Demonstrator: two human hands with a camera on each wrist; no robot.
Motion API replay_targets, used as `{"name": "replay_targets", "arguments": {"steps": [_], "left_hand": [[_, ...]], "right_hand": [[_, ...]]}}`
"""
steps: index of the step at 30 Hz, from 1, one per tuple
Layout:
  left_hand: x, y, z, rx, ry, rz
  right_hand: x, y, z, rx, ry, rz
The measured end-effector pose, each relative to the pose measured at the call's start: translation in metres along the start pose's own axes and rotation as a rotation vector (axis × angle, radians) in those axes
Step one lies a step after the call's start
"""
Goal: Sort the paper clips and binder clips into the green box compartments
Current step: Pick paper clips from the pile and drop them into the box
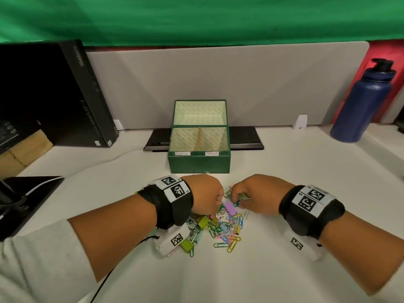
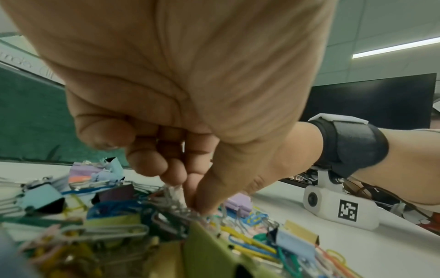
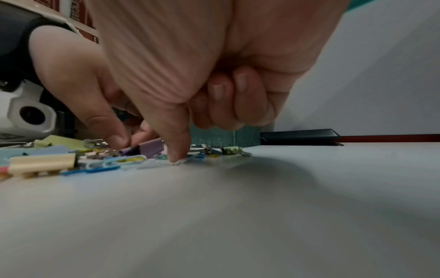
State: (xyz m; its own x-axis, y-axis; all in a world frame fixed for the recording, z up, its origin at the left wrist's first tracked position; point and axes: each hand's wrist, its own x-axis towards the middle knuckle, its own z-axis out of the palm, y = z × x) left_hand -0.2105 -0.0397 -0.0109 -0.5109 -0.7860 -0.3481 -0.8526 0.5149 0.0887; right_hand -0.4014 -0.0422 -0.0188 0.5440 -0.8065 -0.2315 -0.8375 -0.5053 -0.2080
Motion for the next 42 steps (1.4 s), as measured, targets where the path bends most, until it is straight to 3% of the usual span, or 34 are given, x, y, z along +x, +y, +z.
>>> {"name": "replay_targets", "arguments": {"steps": [3,7,9,16,21,24,26,29,34,39,42], "left_hand": [[-0.002,-0.003,-0.002,0.006,0.011,-0.024],[-0.007,-0.021,-0.015,-0.190,0.173,-0.083],[-0.009,-0.029,-0.020,-0.207,0.192,-0.121],[-0.007,-0.010,-0.013,-0.095,0.151,-0.015],[0.009,0.009,-0.001,0.268,0.052,0.004],[0.009,0.009,0.001,0.310,0.046,0.055],[0.005,0.003,0.000,0.180,0.062,0.055],[0.000,-0.017,-0.008,-0.213,0.178,-0.001],[-0.011,-0.054,-0.030,-1.074,0.186,-0.118],[0.004,-0.075,-0.063,-1.168,0.418,-0.191],[0.026,-0.076,-0.079,-1.149,0.476,-0.246]], "right_hand": [[0.001,0.001,0.000,-0.017,0.024,0.014],[0.003,0.002,0.003,-0.022,0.024,0.014],[0.004,0.003,0.004,-0.014,0.018,0.009],[0.004,0.002,0.005,-0.019,-0.004,0.009],[0.005,0.003,0.006,-0.005,-0.006,0.032],[0.005,0.005,0.007,-0.011,0.040,0.025],[0.005,0.007,0.007,-0.012,0.078,0.026],[0.007,0.008,0.007,-0.001,0.125,0.033],[0.010,0.010,-0.001,0.095,0.233,0.056],[0.037,0.003,-0.035,0.132,0.419,0.061],[0.070,-0.002,-0.055,0.176,0.503,0.072]]}}
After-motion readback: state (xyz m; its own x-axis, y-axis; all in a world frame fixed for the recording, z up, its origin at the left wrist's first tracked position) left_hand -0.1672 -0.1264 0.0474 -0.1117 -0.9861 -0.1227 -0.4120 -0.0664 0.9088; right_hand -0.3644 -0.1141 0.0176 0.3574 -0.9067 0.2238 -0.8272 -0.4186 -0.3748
